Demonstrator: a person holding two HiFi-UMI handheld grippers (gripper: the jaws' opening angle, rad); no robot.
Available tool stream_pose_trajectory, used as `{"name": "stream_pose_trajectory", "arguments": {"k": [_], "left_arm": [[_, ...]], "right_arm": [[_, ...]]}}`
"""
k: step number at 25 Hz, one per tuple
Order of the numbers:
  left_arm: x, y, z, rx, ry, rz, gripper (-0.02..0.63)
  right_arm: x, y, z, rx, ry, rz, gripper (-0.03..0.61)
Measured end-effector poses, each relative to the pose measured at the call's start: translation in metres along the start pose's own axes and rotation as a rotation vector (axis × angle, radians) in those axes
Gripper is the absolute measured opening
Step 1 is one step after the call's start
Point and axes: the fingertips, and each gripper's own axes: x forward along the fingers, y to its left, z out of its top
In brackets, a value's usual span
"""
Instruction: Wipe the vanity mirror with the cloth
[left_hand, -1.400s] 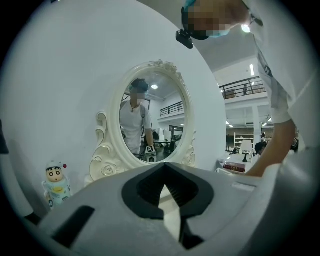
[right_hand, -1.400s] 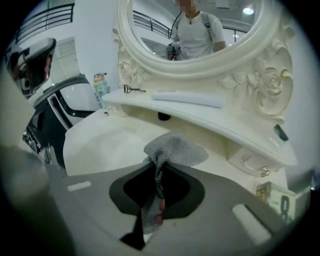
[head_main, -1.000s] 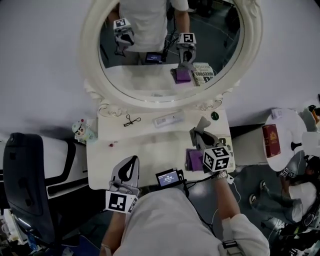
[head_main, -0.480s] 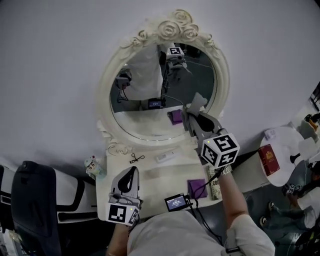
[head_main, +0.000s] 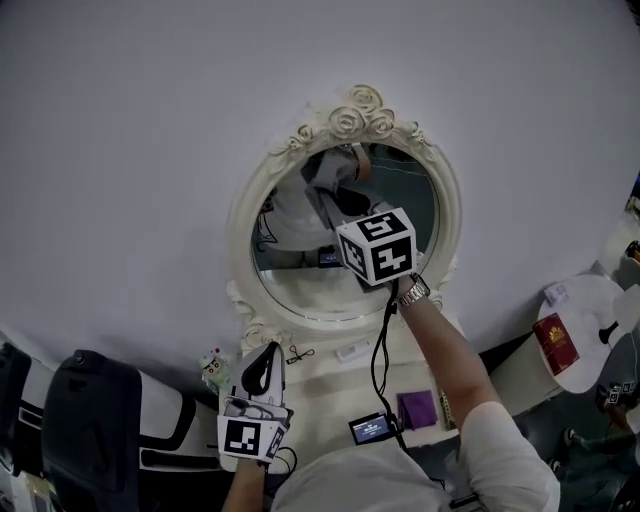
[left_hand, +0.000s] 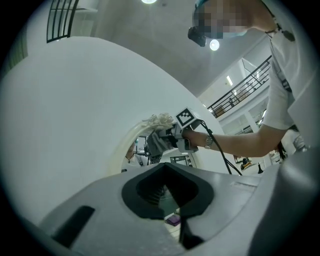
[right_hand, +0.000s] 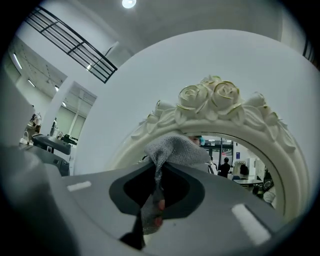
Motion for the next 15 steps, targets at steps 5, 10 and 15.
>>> {"name": "stream_pose_trajectory", "arguments": {"k": [5, 10, 15], "left_arm": [[0.0, 0.004, 0.005, 0.023, -0.011, -0.006, 0.006], [0.002, 0.011, 0.003, 0.021, -0.013, -0.003, 0.006], [0.013, 0.013, -0.001, 0.013, -0.012, -0.015, 0.006]], "right_arm": [[0.03, 0.005, 0.02, 0.004, -0.002, 0.0, 0.033], [0.042, -0.005, 0.023, 0.001, 0.0, -0.036, 0.032], [0.03, -0.035, 0.021, 0.03, -0.021, -0.086, 0.032]]}}
